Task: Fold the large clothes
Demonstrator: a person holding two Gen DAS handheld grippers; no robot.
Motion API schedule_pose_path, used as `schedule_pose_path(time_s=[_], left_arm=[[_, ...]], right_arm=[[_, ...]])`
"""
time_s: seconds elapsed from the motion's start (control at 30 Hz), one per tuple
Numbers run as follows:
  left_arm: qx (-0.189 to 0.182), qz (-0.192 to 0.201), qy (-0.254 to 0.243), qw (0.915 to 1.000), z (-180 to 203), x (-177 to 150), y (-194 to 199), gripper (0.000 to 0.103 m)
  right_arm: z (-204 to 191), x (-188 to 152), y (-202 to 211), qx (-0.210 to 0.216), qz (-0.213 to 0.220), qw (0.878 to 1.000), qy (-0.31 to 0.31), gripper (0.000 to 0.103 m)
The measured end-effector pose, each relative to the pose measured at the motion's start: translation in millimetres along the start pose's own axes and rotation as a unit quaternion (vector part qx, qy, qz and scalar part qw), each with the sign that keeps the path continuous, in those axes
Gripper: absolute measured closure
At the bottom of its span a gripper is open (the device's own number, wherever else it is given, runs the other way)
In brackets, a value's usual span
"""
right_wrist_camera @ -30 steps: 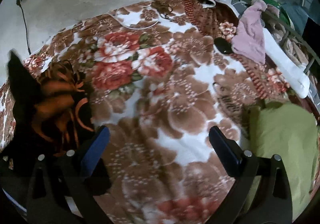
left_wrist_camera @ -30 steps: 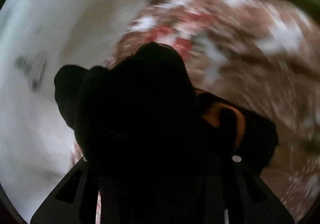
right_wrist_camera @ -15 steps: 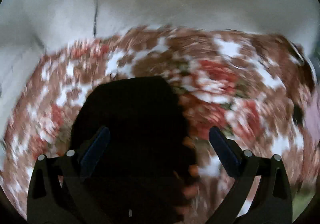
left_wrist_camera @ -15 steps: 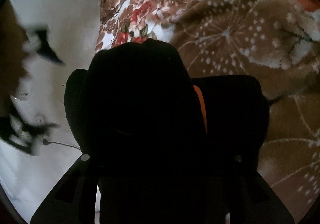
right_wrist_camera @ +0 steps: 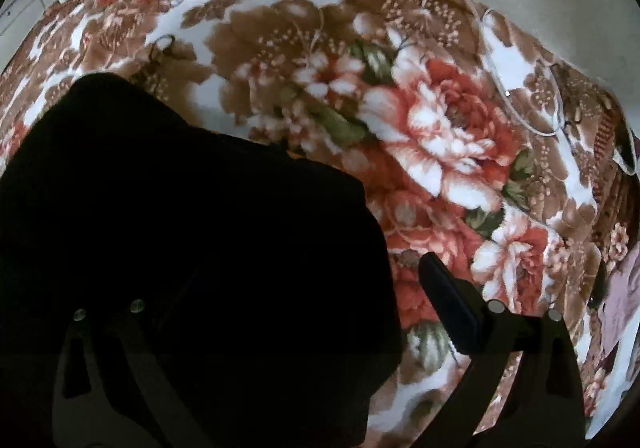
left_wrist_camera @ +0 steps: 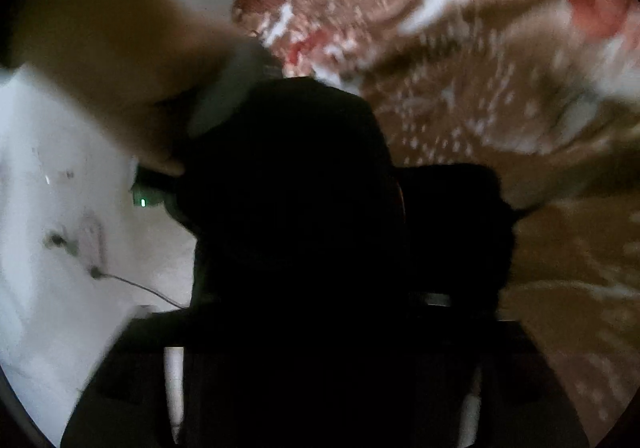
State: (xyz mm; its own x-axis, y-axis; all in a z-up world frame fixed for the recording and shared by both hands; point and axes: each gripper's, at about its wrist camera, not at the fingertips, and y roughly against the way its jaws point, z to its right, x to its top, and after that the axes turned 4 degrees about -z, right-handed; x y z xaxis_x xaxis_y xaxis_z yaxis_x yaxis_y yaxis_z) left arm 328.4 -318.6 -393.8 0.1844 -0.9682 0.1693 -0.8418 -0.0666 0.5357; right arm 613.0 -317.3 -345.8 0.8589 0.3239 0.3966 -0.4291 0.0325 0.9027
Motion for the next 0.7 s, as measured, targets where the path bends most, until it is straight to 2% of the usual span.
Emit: schedule_pose_path(time_s=[0.03, 0.17, 0.23, 0.3, 0.37, 0.4, 0.43, 0.47, 0.57, 0.63, 0.7], left_arm=[[-0.016, 0.014, 0.016, 0.9996, -10, -4, 13, 0.011], [-0.058, 0.065, 0.076, 0.9933, -57, -33, 64, 0.01], [-0.092, 0.069, 0.151, 0.9817, -106, -56, 75, 0.005], [-0.125, 0.071, 0.228, 0.9629, -150, -78, 71, 0.005], [-0.163, 0.074, 0.315, 0.9319, -198, -104, 50, 0.005], [-0.178, 0.068, 0.348, 0.918, -216, -114, 36, 0.005], [-0.198, 0.068, 0.374, 0.9033, -228, -122, 24, 0.005], [-0.224, 0.071, 0.402, 0.8849, -238, -129, 6, 0.005], [-0.282, 0.082, 0.446, 0.8457, -235, -130, -27, 0.006], [-0.292, 0.055, 0.456, 0.8385, -217, -125, -47, 0.006], [-0.295, 0.035, 0.459, 0.8373, -197, -122, -60, 0.006]], right_arm=[[1, -4, 7, -0.009, 0.005, 1.0, 0.002, 0.005], [21, -21, 34, -0.047, -0.004, 0.999, 0.009, 0.005], [36, -34, 52, -0.07, -0.003, 0.997, -0.011, 0.005], [42, -46, 78, -0.071, 0.018, 0.997, -0.04, 0.005], [47, -66, 115, -0.008, 0.054, 0.993, -0.102, 0.005], [46, -71, 123, 0.01, 0.065, 0.991, -0.12, 0.005], [39, -78, 131, 0.03, 0.071, 0.987, -0.138, 0.005], [31, -81, 133, 0.035, 0.072, 0.986, -0.147, 0.005], [-2, -88, 116, 0.02, 0.054, 0.985, -0.162, 0.005], [-11, -97, 94, 0.011, 0.033, 0.979, -0.2, 0.005], [-13, -108, 74, 0.006, 0.014, 0.973, -0.23, 0.005]])
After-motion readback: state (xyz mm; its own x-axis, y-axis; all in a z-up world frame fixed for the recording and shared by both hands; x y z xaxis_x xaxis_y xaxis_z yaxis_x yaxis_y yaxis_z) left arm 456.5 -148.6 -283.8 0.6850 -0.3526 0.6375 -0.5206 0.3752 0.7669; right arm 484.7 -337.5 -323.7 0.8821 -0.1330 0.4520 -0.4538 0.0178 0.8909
